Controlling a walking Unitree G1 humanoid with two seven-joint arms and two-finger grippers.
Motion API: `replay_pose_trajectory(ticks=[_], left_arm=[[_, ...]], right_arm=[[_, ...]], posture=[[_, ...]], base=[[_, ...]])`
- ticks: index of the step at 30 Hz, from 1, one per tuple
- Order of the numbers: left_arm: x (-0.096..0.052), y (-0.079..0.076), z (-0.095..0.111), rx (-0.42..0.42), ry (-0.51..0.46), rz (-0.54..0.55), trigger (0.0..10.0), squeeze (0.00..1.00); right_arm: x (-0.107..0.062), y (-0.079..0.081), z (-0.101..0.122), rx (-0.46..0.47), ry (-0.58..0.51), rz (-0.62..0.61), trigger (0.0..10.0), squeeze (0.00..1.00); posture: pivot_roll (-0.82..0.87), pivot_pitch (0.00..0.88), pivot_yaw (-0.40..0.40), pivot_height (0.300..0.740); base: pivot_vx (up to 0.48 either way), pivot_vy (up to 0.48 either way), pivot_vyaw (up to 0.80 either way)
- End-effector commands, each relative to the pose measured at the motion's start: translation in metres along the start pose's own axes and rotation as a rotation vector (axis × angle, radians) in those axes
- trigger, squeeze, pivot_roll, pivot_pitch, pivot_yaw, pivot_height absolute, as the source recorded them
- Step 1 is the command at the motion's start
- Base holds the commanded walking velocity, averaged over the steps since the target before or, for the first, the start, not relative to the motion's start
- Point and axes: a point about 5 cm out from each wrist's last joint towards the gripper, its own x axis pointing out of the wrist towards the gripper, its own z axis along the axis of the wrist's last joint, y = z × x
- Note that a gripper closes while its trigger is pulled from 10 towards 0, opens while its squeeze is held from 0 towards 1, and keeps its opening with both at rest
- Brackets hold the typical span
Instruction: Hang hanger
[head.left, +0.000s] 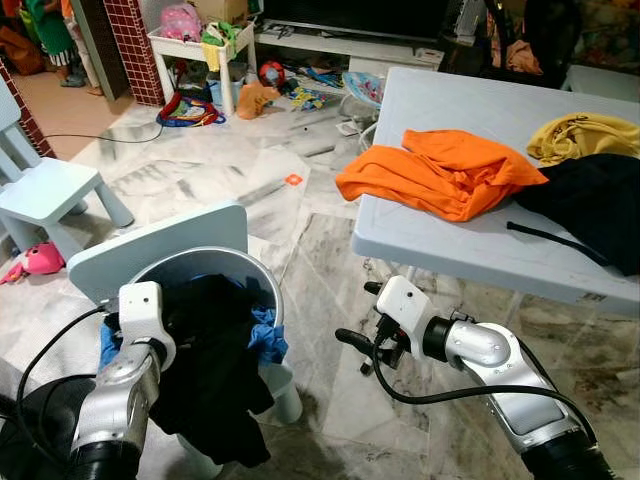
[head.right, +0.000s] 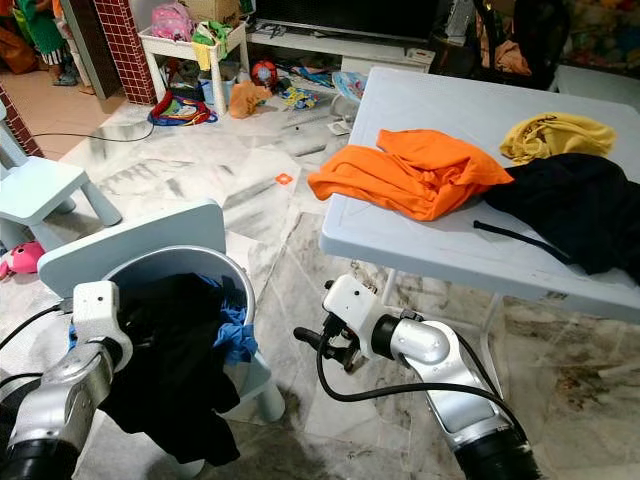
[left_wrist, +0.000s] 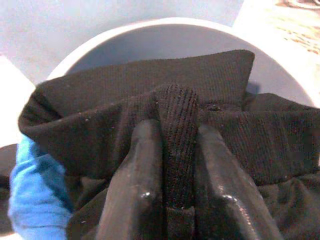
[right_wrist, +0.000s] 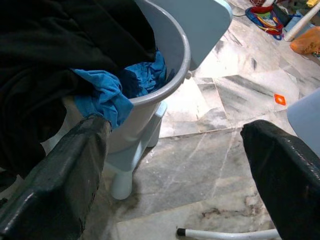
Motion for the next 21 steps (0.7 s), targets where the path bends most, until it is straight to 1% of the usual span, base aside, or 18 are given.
replay_pose_trajectory(ticks=[1, 3, 7, 12, 14, 15, 16, 17, 19, 20, 21], left_arm=[[-0.004, 0.0, 0.003, 0.019, -0.037, 0.014, 0.0, 0.0], [-0.007, -0.002, 0.002, 0.026, -0.041, 0.006, 0.0, 0.0], [-0.012, -0.004, -0.003, 0.014, -0.044, 0.002, 0.0, 0.0], [-0.016, -0.005, -0.001, 0.017, -0.085, 0.011, 0.0, 0.0], [-0.02, -0.007, 0.002, 0.043, -0.125, 0.007, 0.0, 0.0], [-0.023, -0.009, 0.005, 0.029, -0.157, -0.004, 0.0, 0.0], [-0.029, -0.011, 0.012, 0.018, -0.238, -0.008, 0.0, 0.0], [-0.031, -0.011, 0.013, 0.016, -0.258, -0.008, 0.0, 0.0], [-0.039, -0.015, 0.023, 0.106, -0.365, -0.016, 0.0, 0.0], [-0.049, -0.024, 0.033, 0.239, -0.486, -0.043, 0.0, 0.0], [-0.051, -0.026, 0.034, 0.266, -0.509, -0.049, 0.0, 0.0]], right_arm=[[0.0, -0.001, 0.004, -0.02, -0.013, 0.001, 10.0, 0.0], [0.0, -0.001, 0.004, -0.02, -0.014, 0.002, 10.0, 0.0], [0.003, -0.002, 0.006, -0.021, -0.02, 0.002, 10.0, 0.0], [0.004, -0.002, 0.006, -0.022, -0.022, 0.001, 10.0, 0.0], [0.004, -0.003, 0.005, -0.022, -0.021, -0.001, 10.0, 0.0], [0.004, -0.003, 0.005, -0.022, -0.021, -0.003, 10.0, 0.0], [0.005, -0.004, 0.005, -0.019, -0.024, -0.009, 10.0, 0.0], [0.005, -0.004, 0.005, -0.018, -0.025, -0.011, 10.0, 0.0], [0.006, -0.005, 0.006, -0.001, -0.038, -0.027, 10.0, 0.0], [0.008, -0.008, 0.007, 0.014, -0.049, -0.051, 10.0, 0.0], [0.008, -0.008, 0.007, 0.017, -0.051, -0.055, 10.0, 0.0]], posture=[[-0.09, 0.051, -0.022, 0.74], [-0.09, 0.051, -0.022, 0.74], [-0.09, 0.039, -0.022, 0.74], [-0.08, 0.033, -0.023, 0.74], [-0.08, 0.027, -0.023, 0.74], [-0.07, 0.023, -0.023, 0.74], [-0.07, 0.02, -0.022, 0.74], [-0.07, 0.02, -0.022, 0.74], [-0.07, 0.014, -0.027, 0.74], [-0.06, 0.008, -0.033, 0.74], [-0.06, 0.008, -0.033, 0.74]], base=[[0.0, 0.0, 0.0], [0.0, 0.0, 0.0], [0.0, 0.0, 0.0], [0.0, 0.0, 0.0], [0.0, 0.0, 0.0], [0.0, 0.0, 0.0], [0.0, 0.0, 0.0], [0.0, 0.0, 0.0], [0.0, 0.0, 0.0], [0.0, 0.0, 0.0], [0.0, 0.0, 0.0]])
